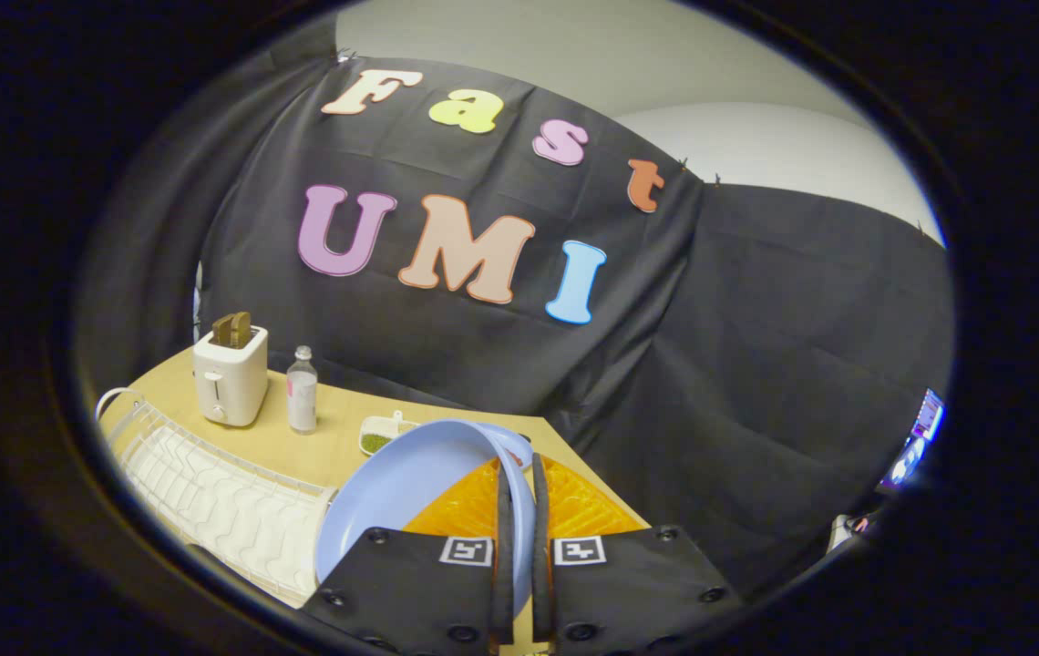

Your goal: Take the plate from the dish rack, then take the spoon from the basket and place it into the plate.

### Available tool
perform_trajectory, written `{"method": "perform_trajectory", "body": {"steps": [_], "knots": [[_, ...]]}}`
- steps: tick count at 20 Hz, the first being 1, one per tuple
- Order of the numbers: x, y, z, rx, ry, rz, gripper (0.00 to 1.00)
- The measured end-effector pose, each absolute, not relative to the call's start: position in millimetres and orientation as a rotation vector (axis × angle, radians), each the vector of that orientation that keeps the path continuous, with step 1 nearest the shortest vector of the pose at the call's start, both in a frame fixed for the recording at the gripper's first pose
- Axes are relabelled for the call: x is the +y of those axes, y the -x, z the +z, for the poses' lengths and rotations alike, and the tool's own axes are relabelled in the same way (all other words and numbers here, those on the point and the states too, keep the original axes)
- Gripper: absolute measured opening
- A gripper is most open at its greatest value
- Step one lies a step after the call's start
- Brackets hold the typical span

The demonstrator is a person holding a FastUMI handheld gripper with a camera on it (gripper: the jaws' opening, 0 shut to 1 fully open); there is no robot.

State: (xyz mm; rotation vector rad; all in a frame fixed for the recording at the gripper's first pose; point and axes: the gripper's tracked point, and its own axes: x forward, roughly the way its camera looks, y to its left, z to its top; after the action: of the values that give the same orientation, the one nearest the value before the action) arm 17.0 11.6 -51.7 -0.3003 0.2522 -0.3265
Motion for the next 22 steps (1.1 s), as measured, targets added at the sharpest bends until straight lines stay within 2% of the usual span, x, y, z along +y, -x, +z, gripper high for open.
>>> {"method": "perform_trajectory", "body": {"steps": [7, 22], "knots": [[-38, -2, -84, 0.295, 0.224, -0.311, 0.10], [-66, 16, -204, 0.470, -0.044, -0.150, 0.10]]}}
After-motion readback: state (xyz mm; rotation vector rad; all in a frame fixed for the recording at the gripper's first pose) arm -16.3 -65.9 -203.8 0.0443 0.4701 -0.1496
